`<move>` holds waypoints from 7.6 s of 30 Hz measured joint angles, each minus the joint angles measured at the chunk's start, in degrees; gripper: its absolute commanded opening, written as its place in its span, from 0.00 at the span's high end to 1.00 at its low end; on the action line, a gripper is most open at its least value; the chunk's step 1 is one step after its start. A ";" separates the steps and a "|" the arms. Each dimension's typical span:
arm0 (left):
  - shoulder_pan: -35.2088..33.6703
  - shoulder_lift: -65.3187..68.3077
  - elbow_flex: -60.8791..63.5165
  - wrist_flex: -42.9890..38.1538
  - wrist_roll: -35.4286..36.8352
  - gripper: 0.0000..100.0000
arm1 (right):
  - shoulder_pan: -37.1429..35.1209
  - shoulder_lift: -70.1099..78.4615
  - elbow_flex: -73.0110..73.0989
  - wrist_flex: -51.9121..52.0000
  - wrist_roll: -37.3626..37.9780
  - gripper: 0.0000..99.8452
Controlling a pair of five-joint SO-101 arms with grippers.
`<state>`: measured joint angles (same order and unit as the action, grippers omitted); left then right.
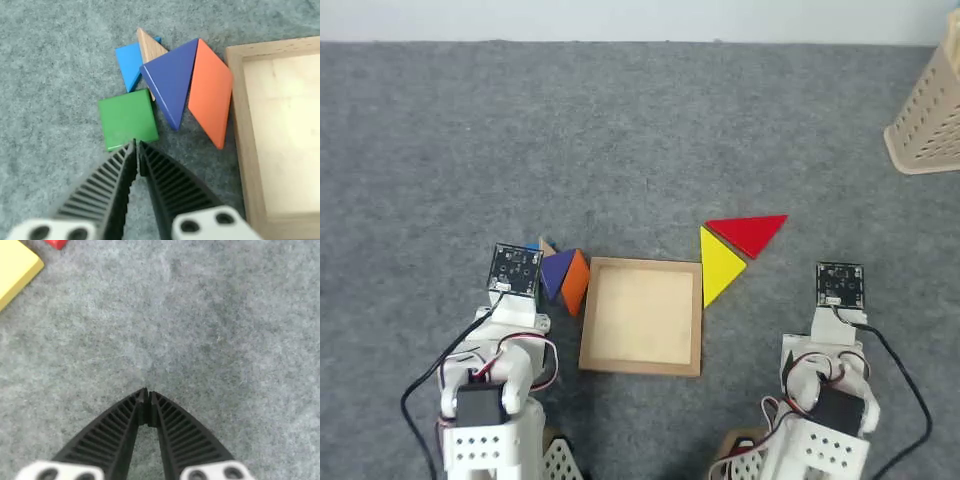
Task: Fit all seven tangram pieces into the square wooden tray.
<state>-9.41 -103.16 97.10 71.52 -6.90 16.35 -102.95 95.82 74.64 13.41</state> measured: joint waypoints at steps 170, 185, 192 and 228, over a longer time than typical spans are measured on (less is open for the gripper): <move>0.00 0.00 0.00 0.00 0.00 0.99 | -21.54 111.30 -77.89 -6.33 -5.54 0.99; -0.18 0.00 0.00 0.00 0.00 0.99 | -49.05 95.38 -72.44 -6.95 21.89 0.99; -0.09 0.00 0.00 0.00 0.00 0.99 | -50.29 102.59 -72.35 -13.27 26.64 0.99; 0.00 0.00 0.00 0.00 0.00 0.99 | -54.07 97.49 -72.35 -5.45 22.07 0.87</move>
<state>-9.41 -103.16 97.10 71.52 -6.90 -37.71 -5.45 23.47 69.19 35.47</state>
